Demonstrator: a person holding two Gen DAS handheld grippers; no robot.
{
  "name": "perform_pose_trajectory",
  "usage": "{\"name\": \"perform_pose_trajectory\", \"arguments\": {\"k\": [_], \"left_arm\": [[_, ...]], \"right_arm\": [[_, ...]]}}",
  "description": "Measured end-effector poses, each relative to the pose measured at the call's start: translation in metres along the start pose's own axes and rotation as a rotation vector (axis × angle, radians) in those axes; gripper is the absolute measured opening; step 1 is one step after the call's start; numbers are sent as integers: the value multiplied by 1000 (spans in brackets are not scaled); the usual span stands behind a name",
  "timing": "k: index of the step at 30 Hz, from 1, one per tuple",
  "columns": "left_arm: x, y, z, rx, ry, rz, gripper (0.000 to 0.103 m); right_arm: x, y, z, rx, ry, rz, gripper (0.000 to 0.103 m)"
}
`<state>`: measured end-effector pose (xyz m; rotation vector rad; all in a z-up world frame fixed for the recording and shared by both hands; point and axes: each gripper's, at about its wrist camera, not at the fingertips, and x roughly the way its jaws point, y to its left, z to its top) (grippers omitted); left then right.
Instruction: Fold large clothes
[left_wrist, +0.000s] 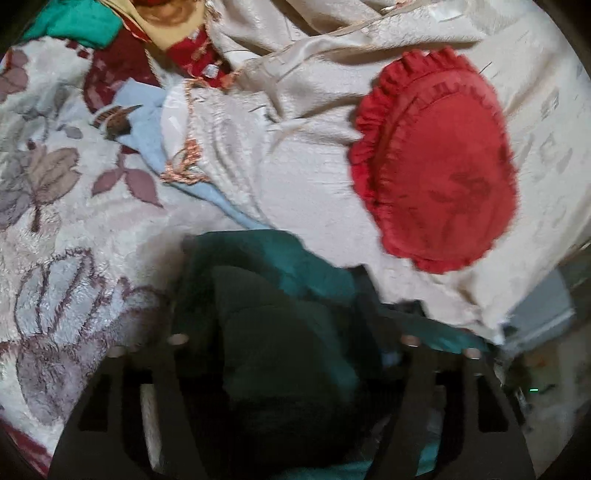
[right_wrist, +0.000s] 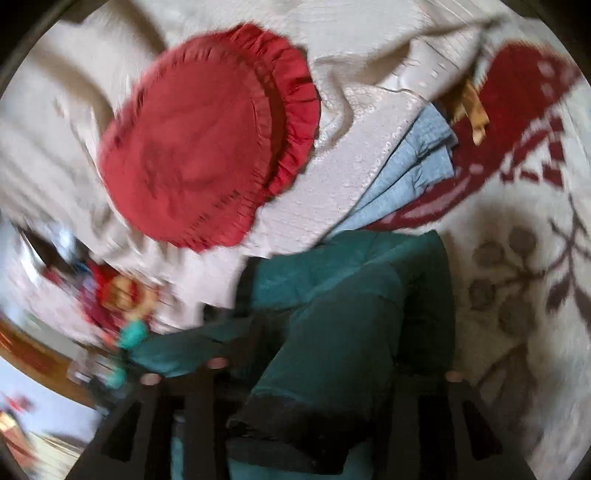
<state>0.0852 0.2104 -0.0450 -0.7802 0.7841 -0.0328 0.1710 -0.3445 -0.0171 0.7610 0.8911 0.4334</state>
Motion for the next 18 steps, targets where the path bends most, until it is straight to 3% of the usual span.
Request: {"name": "perform_pose_trajectory", "arguments": {"k": [1,4,7,11,13,18], "left_arm": [[-8,-1,4,-6,-4,-24,76],[-34,-4,17,-7,-57,-68,81],[-53,-8,24,4,-126,-30,81],[-48,-18,23,38,-144,20,81],[-35,-34,22,112,-138,74,81],[16,-67,23,260,-104,209,81]], "right_arm": [[-7,0,2,30,-6,40,86],[-36,10,5,28,-63,85,89],[-54,26,7,-52,-84,66,89],[-58,49,7,-194,-99,-43,89],[-53,55,9,-243,-92,-88,89],[3,86,16,-426,-20,-278,89]]}}
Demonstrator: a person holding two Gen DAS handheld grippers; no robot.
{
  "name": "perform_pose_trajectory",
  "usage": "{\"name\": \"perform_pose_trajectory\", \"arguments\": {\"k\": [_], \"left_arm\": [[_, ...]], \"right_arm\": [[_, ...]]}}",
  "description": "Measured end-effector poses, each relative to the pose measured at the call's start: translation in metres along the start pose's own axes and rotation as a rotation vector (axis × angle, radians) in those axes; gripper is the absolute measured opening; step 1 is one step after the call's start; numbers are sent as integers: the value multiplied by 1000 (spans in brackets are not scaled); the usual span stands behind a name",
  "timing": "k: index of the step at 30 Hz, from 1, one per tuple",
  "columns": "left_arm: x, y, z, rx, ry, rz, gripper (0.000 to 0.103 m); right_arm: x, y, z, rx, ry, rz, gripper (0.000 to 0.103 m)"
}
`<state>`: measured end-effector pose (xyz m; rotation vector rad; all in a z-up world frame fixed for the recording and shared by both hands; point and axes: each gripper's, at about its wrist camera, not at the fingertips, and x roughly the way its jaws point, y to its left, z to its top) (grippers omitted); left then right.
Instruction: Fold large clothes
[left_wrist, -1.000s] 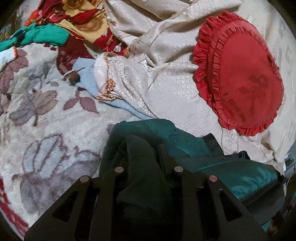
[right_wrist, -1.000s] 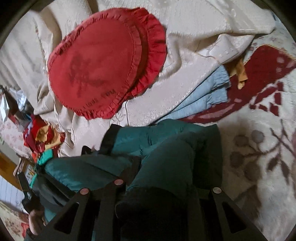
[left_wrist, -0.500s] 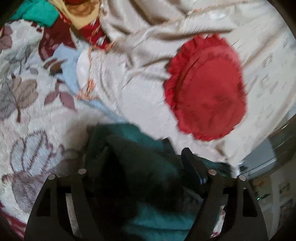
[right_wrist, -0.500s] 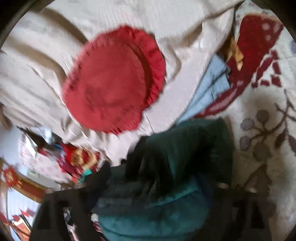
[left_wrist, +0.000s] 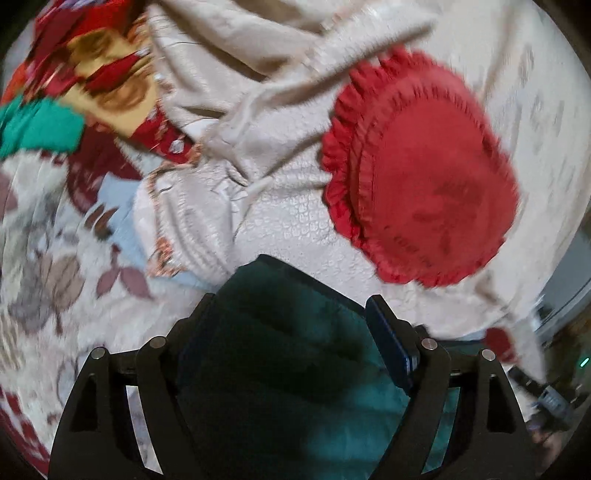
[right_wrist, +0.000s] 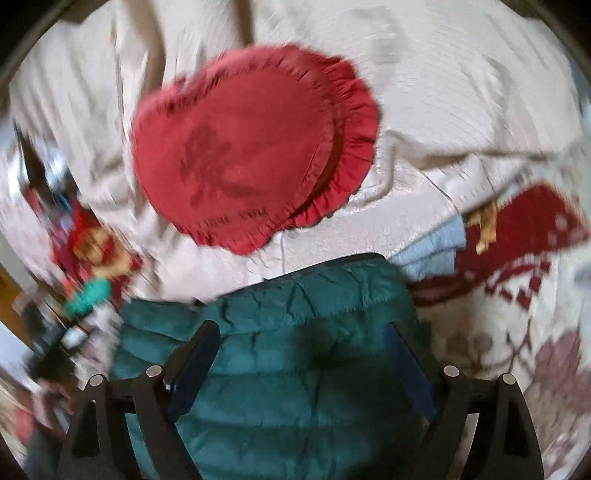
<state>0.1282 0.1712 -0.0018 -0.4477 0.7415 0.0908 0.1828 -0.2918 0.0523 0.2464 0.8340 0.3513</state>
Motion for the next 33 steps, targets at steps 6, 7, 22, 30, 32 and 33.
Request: {"name": "perform_pose_trajectory", "arguments": {"k": [6,7,22,30,32,33], "left_arm": [[70,-30,-22,231,127,237,81],[77,-30,-28,246,141,251,81],[124,-30,-42,252,130,350,85],[124,-26,-42,237,132,331,85],[124,-25,-41,235,137,324,85],[123,-24,-40,232,149,312,85]], "right_arm": [[75,8,9,-81,133,-94,89],[86,5,7,-88,161,-112,89],[132,-36,-8,-40,173,-94,96],[133,-37,-8,-43,175,-73,101],[132,-34,-8,-54,173,-80,101],[130,-32,-9,-59,169,-87,101]]}}
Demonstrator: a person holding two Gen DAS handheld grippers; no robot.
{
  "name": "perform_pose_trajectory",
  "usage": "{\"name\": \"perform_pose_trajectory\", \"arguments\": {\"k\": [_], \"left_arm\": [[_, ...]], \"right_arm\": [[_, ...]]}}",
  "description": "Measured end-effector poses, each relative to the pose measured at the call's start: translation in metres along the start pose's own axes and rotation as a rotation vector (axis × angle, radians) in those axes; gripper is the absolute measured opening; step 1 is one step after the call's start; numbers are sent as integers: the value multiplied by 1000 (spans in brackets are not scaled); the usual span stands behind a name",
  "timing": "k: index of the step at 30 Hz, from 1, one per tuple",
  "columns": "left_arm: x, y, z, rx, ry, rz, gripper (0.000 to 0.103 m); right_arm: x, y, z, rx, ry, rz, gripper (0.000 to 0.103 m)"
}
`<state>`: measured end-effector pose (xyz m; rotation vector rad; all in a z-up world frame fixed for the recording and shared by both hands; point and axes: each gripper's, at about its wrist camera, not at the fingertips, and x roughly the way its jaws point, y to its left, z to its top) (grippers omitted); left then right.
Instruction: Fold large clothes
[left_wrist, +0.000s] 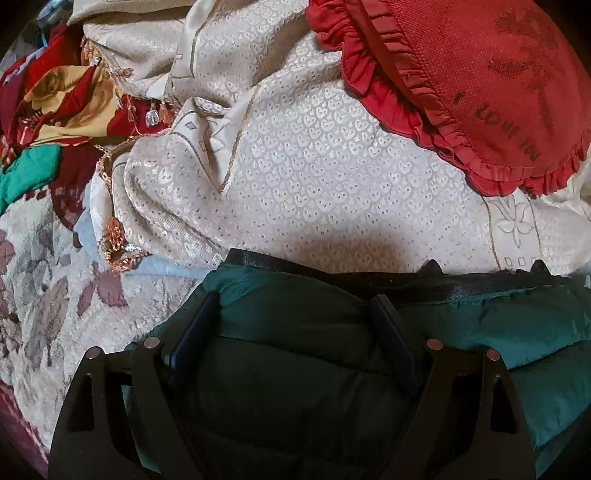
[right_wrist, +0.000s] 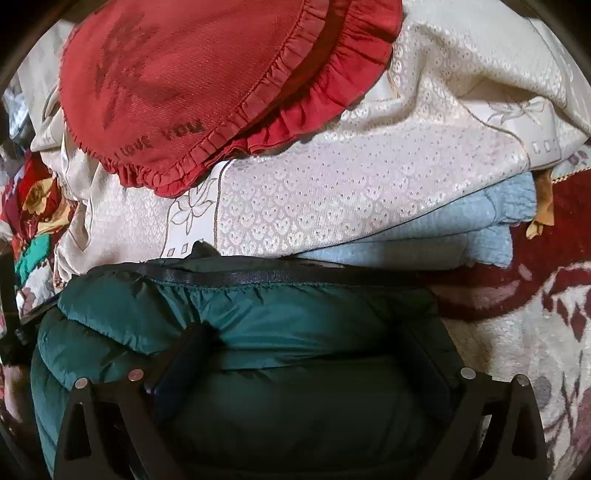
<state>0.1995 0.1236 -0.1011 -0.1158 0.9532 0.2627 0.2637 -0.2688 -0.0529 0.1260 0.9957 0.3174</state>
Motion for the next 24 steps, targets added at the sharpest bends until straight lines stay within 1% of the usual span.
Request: {"name": "perform_pose_trajectory", "arguments": {"k": [2,3,4,5,6,7,9,10,11,13,15,16,17,18,19,20,21,22,24], "left_arm": [[-7,4,3,0,23,-34,85],[-15,8,3,-5,24,-51,84],[-33,15,2,-30,-1,-67,84],[-46,20,-1,-52,-23,-81,84],[-65,24,-5,-80,-52,-118,84],[-83,24,-10,-94,-77,-166,84],[-114,15,-22,-97,-116,-238,84],[-126,7,-29,-83,-125,-260,84],[-133,-2,-35,-66,-130,-268,84],[-135,-21,-50,-28,-101,-261,84],[-124,-33,-63,-21,-51,-235,84],[-118,-38,-71,-22,-38,-218,85],[-115,-40,-74,-15,-44,-201,85],[-112,-44,-80,7,-70,-178,86],[-111,-49,-85,33,-97,-154,87],[-111,-51,-88,50,-119,-137,87],[-111,-54,-92,59,-139,-124,87],[-109,-55,-92,54,-139,-117,88],[-106,-54,-91,41,-143,-116,88]], "right_arm": [[-1,4,4,-8,23,-26,101],[-4,7,6,-13,41,-58,100],[-11,12,9,-23,50,-102,99],[-27,21,11,-35,33,-146,99],[-41,28,11,-44,1,-141,99],[-62,39,10,-56,-52,-113,99],[-91,59,1,-70,-122,-54,99],[-102,70,-6,-75,-144,-29,99],[-106,79,-11,-82,-148,-18,99],[-110,96,-26,-92,-155,-4,99],[-110,106,-42,-86,-172,-18,99],[-108,107,-48,-77,-175,-28,100],[-104,106,-56,-57,-174,-35,99],[-96,103,-63,-37,-154,-36,100],[-83,99,-71,-22,-113,-32,101],[-77,99,-79,-40,-110,-42,103],[-76,100,-85,-76,-135,-55,103],[-75,103,-89,-119,-159,-72,103],[-71,103,-91,-134,-157,-84,103]]}}
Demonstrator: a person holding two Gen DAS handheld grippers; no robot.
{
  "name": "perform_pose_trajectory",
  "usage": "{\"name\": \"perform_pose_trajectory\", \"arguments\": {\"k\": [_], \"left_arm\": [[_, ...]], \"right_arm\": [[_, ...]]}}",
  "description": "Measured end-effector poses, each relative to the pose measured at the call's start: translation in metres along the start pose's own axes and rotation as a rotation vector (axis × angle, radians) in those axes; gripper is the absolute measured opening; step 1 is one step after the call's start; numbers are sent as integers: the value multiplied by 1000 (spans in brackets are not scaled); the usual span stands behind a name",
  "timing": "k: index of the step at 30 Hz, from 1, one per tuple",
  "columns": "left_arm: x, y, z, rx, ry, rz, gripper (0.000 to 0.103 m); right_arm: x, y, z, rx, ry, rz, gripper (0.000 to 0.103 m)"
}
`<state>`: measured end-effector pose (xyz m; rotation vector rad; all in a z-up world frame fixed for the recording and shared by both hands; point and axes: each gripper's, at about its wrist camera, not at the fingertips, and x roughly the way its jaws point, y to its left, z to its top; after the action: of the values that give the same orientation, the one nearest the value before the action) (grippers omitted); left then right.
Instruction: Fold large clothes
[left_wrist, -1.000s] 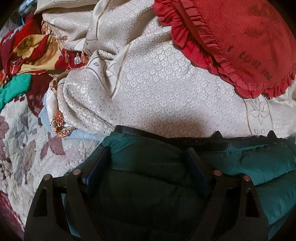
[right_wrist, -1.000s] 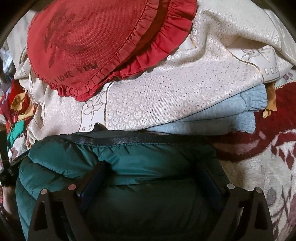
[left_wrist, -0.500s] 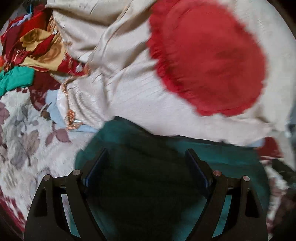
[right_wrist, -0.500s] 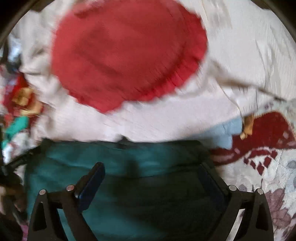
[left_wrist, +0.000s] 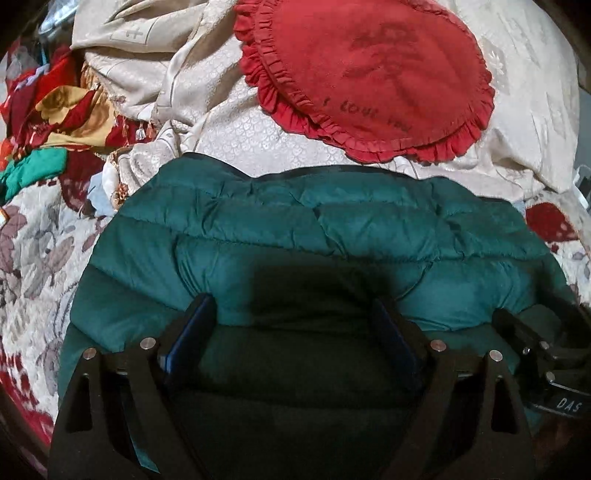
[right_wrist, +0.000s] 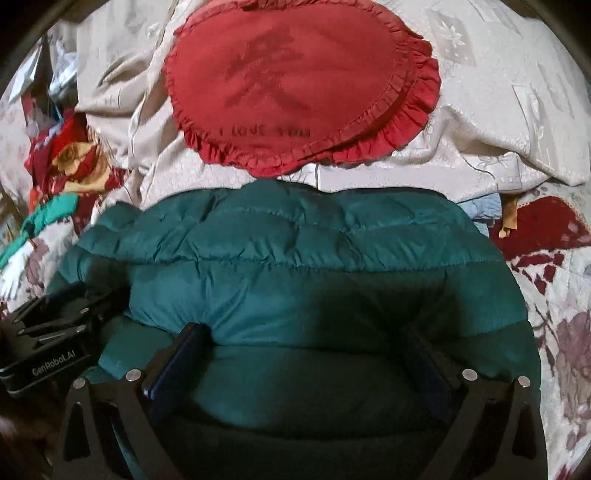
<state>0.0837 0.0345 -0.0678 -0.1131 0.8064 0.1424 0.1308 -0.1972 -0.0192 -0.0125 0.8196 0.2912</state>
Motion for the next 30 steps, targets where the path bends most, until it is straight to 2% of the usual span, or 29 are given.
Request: {"name": "perform_pose_trajectory", "arguments": {"k": [15,18,21,23,25,27,30], "left_arm": [[-1,-2,-3,8,-16,19,90],[-1,-2,-3,9,-16,15,90],[0,-1,-2,4,-16,5,91],[-1,0,-2,-8,-20,-4,91],[-3,0,-1,-16,-27,-14,91],[-9,4,-1,-32,-37,-43,91],[-30,32,9,-108,-82,-150,91]], "right_arm": [[4,-1,1,0,3,-5,103],[6,-2,7,1,64,6,103],[12,-4,22,-51,191,46,103],[14,-9,27,-81,244,91,103],[11,-12,22,-109,233,124,103],[4,-17,14,-120,185,156,103],[-6,-28,0,-99,98,209,103]]}}
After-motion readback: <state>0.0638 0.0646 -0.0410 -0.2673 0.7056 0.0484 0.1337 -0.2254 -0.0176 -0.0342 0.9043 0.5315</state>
